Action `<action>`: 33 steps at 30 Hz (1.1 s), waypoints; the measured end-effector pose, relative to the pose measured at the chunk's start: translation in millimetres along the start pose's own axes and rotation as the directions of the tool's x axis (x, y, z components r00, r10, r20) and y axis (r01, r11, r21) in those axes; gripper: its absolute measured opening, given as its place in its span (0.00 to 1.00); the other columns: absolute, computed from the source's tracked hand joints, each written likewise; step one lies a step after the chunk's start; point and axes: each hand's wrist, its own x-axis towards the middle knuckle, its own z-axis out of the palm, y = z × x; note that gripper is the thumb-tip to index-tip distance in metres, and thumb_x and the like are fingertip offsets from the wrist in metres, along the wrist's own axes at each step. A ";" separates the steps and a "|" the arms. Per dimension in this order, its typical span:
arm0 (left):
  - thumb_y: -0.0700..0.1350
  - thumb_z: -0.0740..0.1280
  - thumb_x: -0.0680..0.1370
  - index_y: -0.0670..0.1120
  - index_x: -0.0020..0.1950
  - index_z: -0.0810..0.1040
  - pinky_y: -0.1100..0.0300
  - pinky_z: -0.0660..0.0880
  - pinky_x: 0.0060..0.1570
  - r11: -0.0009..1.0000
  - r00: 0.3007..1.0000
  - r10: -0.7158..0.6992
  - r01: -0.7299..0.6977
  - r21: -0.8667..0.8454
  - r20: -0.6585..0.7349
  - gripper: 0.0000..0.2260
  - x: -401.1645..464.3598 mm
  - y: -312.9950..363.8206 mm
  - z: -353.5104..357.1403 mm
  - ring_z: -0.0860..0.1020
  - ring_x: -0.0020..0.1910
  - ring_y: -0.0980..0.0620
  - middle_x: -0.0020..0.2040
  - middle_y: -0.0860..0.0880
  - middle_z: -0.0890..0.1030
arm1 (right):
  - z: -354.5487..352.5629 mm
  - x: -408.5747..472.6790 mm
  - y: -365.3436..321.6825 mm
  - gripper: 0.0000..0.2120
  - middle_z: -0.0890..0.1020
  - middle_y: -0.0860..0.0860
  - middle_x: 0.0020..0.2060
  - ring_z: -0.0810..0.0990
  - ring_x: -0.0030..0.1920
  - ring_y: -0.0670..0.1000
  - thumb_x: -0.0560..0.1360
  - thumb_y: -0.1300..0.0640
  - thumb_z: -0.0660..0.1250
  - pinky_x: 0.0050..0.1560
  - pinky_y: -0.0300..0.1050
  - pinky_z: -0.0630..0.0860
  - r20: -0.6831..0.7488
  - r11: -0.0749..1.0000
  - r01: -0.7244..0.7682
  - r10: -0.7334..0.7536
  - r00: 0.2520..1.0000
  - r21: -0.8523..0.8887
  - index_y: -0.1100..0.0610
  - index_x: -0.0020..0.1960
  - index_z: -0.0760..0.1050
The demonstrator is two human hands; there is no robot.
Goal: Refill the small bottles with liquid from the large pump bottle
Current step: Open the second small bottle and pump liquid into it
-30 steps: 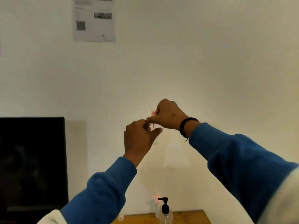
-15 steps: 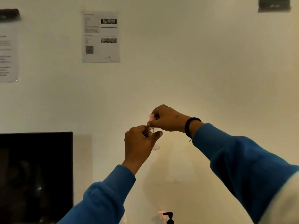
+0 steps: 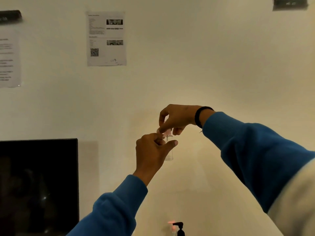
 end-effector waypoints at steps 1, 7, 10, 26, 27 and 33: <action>0.58 0.78 0.68 0.47 0.31 0.76 0.67 0.68 0.34 1.000 1.000 0.007 -0.007 -0.002 -0.003 0.19 0.8 0.9 -0.8 0.74 0.28 0.55 0.27 0.54 0.76 | 1.0 1.0 0.0 0.15 0.84 0.55 0.40 0.82 0.34 0.51 0.74 0.48 0.73 0.36 0.42 0.82 -0.018 1.000 -0.027 0.026 0.999 -0.015 0.59 0.51 0.78; 0.57 0.78 0.69 0.46 0.29 0.73 0.64 0.69 0.34 1.000 1.000 -0.012 0.012 0.015 -0.001 0.21 2.1 1.2 -0.4 0.71 0.27 0.54 0.25 0.52 0.74 | 2.2 4.3 -2.5 0.06 0.84 0.54 0.40 0.81 0.37 0.49 0.74 0.58 0.72 0.39 0.39 0.81 0.016 0.993 0.031 -0.029 0.999 -0.117 0.60 0.48 0.82; 0.58 0.77 0.69 0.45 0.30 0.74 0.66 0.69 0.34 1.000 1.000 -0.025 0.025 0.013 0.005 0.21 -1.8 -0.3 0.1 0.72 0.27 0.54 0.26 0.50 0.75 | -0.6 3.2 -9.7 0.08 0.83 0.52 0.44 0.82 0.43 0.50 0.73 0.60 0.72 0.42 0.40 0.81 0.065 0.991 0.036 -0.028 0.997 -0.129 0.57 0.52 0.81; 0.61 0.76 0.69 0.45 0.32 0.76 0.70 0.67 0.34 0.999 1.000 -0.011 0.012 0.045 -0.027 0.21 2.0 -4.9 -3.4 0.74 0.29 0.52 0.27 0.52 0.76 | -7.2 6.4 -16.8 0.14 0.84 0.56 0.37 0.81 0.31 0.53 0.76 0.50 0.70 0.37 0.44 0.82 0.022 0.987 -0.071 0.075 0.997 -0.144 0.63 0.48 0.80; 0.61 0.76 0.70 0.46 0.32 0.75 0.69 0.68 0.35 0.999 1.000 -0.011 0.012 0.044 -0.027 0.21 2.3 -3.8 -3.3 0.74 0.29 0.52 0.27 0.52 0.76 | -7.0 6.3 -16.5 0.15 0.83 0.56 0.34 0.79 0.28 0.52 0.77 0.50 0.69 0.33 0.42 0.81 0.012 0.986 -0.078 0.081 0.997 -0.150 0.64 0.46 0.81; 0.60 0.77 0.69 0.46 0.31 0.75 0.69 0.66 0.34 0.999 1.000 -0.013 0.014 0.039 -0.022 0.21 -1.4 -2.4 -2.7 0.71 0.28 0.54 0.26 0.52 0.74 | -10.4 0.6 -17.0 0.06 0.84 0.55 0.45 0.82 0.41 0.51 0.75 0.62 0.70 0.43 0.43 0.82 0.083 0.991 0.018 -0.007 0.997 -0.132 0.59 0.52 0.80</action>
